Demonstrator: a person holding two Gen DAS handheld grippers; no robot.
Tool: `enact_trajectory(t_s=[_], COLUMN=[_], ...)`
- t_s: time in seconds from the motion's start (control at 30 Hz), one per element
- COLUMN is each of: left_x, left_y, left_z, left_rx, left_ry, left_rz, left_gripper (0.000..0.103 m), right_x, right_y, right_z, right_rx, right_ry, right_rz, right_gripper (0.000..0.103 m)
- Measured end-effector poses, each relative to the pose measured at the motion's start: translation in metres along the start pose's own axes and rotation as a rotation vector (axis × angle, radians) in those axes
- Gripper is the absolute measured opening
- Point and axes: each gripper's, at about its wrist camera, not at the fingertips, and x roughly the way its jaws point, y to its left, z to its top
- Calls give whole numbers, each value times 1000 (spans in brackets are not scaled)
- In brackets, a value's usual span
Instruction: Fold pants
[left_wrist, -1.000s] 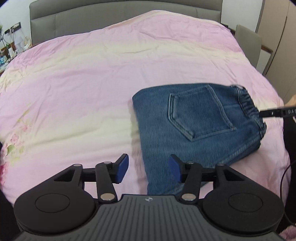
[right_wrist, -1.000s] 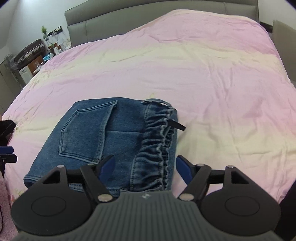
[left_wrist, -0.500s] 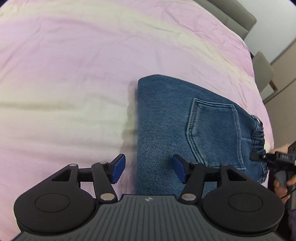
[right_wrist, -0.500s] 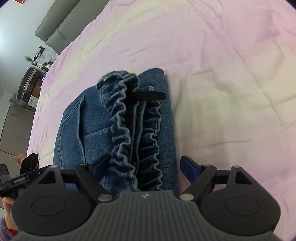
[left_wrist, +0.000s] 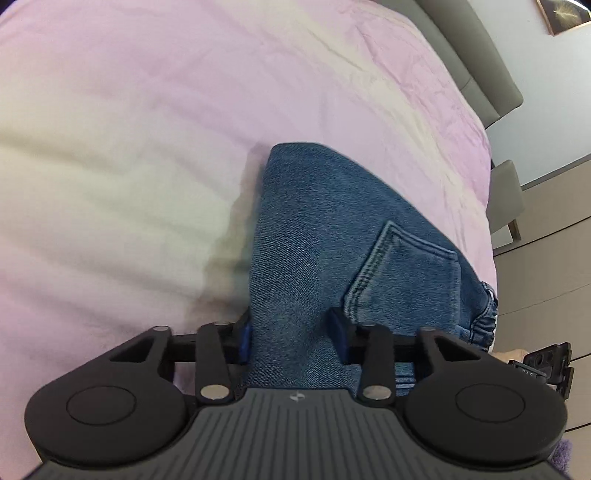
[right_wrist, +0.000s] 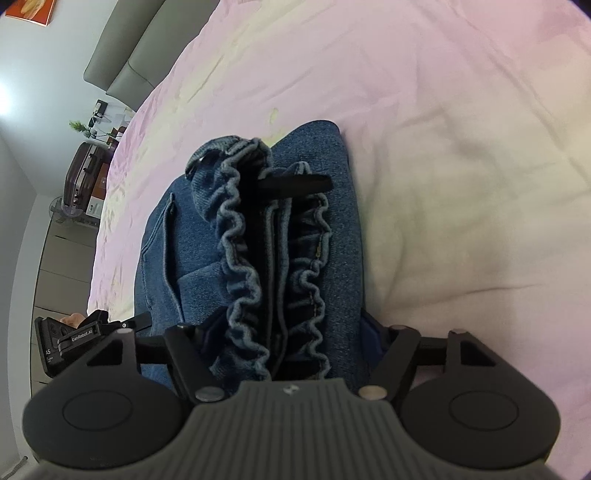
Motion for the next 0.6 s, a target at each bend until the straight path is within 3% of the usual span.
enact_trajectory(t_s=[0.1, 0.33, 0.6], left_x=[-12, -54, -116], left_y=[-4, 0, 48], left_z=[3, 15, 51], left_rx=[3, 54, 16], left_ry=[-19, -63, -188], left_rz=[-26, -37, 30], left_gripper=[26, 23, 23], right_x=[-13, -37, 11], right_y=[23, 84, 163], right_z=[0, -6, -3], right_rx=[-38, -95, -161], right_ry=[-17, -16, -25], right_rz=[-30, -63, -6], right_gripper=[51, 46, 46])
